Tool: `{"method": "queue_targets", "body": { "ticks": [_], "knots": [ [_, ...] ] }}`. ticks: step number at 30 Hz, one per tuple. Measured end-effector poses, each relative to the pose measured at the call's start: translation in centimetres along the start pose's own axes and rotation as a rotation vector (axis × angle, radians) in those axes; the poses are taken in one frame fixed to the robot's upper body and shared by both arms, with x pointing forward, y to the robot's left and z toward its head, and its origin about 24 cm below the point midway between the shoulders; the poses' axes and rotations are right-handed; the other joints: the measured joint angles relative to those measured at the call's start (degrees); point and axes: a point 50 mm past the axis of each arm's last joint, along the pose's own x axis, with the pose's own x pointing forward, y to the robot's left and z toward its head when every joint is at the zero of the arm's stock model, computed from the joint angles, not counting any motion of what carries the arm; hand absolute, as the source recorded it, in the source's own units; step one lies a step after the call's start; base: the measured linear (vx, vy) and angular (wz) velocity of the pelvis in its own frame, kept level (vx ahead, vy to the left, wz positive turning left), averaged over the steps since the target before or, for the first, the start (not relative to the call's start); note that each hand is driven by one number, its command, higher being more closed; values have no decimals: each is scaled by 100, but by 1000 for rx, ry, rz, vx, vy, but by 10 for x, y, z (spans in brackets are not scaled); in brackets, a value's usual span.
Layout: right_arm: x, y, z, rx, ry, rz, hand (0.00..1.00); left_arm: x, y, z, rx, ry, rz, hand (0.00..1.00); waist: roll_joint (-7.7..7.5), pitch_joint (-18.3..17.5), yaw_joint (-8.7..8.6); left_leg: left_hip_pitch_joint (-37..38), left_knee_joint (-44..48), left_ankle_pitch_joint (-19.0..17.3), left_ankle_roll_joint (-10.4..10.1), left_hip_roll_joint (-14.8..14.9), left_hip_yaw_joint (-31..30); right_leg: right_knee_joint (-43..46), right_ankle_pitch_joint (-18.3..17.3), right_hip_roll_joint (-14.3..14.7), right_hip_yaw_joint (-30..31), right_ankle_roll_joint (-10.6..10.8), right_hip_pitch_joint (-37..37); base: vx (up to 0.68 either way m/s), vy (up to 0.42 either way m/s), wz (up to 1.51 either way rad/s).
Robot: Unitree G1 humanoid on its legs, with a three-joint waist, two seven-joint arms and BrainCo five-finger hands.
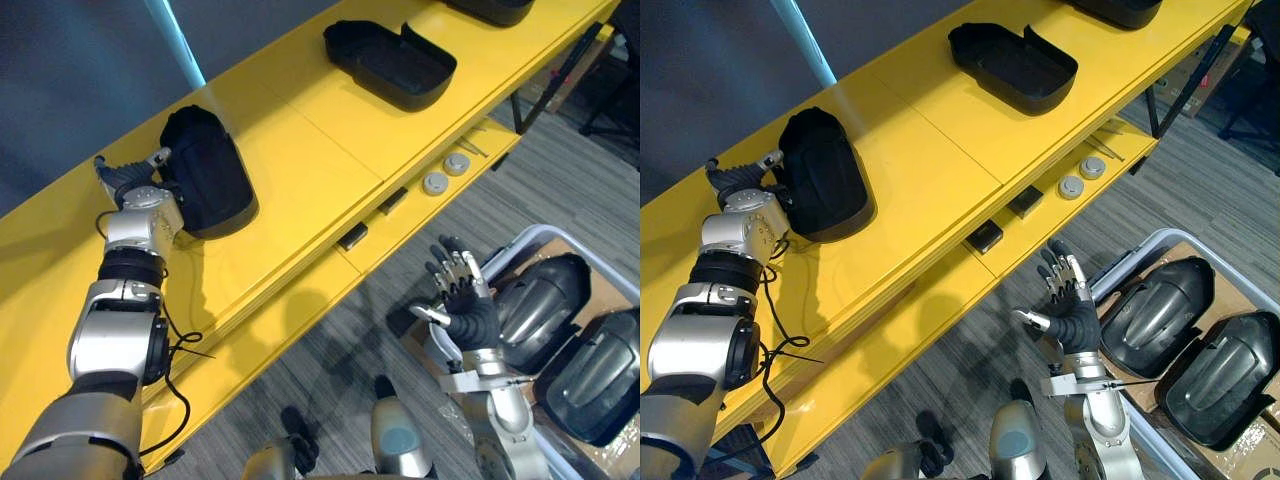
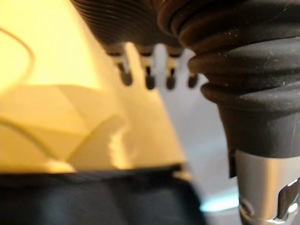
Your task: Walk over and take plastic housings, then place them on the shelf
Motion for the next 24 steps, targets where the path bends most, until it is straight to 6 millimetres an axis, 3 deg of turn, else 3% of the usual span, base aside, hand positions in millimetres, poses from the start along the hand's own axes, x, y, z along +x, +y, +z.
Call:
{"method": "queue_targets", "body": {
  "ticks": [2, 6, 8, 11, 13, 17, 19, 22, 24],
  "knots": [
    [2, 1, 0, 6, -8, 1, 0, -7, -7, 12, -147, -52, -70, 0, 7, -13, 13, 48, -17, 2, -1, -3, -19, -36, 1, -2, -25, -1, 75, 4, -12, 6],
    [3, 3, 0, -38, -18, 20, 0, -29, -22, -1, -326, -85, -271, 0, 129, -478, 75, 110, -165, 26, -6, -47, -120, -187, 16, -16, -156, 7, 208, 56, -13, 13],
    [6, 7, 2, -39, -46, 45, 0, -40, -27, 6, -360, -135, -354, 0, 120, -496, 100, 267, -334, 102, 0, -91, -194, -246, 17, -18, -241, 9, 368, 41, -21, 17],
    [11, 10, 5, -29, -77, 68, 0, -64, -25, 28, -411, -287, -489, 0, 162, -611, 261, 372, -553, 208, -3, -136, -260, -316, 23, -24, -330, 19, 460, 7, -19, 16],
    [16, 16, 7, -3, -94, 104, 0, -80, -13, 29, -413, -367, -527, 0, 207, -713, 352, 444, -631, 241, -10, -150, -357, -402, 40, -33, -458, 46, 597, 2, -10, 20],
    [28, 27, 7, 12, -109, 118, 0, -108, 39, -5, -382, -401, -484, 0, 356, -1075, 626, 460, -691, 284, -3, -193, -646, -665, 102, -57, -790, 57, 891, 31, -14, 37],
    [34, 35, -7, 2, -39, 125, 0, -136, 80, -45, -329, -329, -399, 0, 318, -1159, 973, 441, -739, 368, -11, -218, -895, -828, 127, -61, -1082, 35, 1084, -12, -20, 55],
    [37, 56, -28, 40, 54, 205, 0, -159, 106, -84, -294, -186, -386, 0, 211, -1188, 1364, 414, -859, 514, -30, -247, -1239, -947, 142, -41, -1444, 14, 1254, -57, -32, 61],
    [45, 72, -35, 89, 80, 268, 0, -171, 113, -97, -292, -123, -453, 0, 142, -1194, 1599, 408, -970, 643, -31, -279, -1471, -1022, 155, -44, -1722, -7, 1384, -66, -19, 64]
  ]
}}
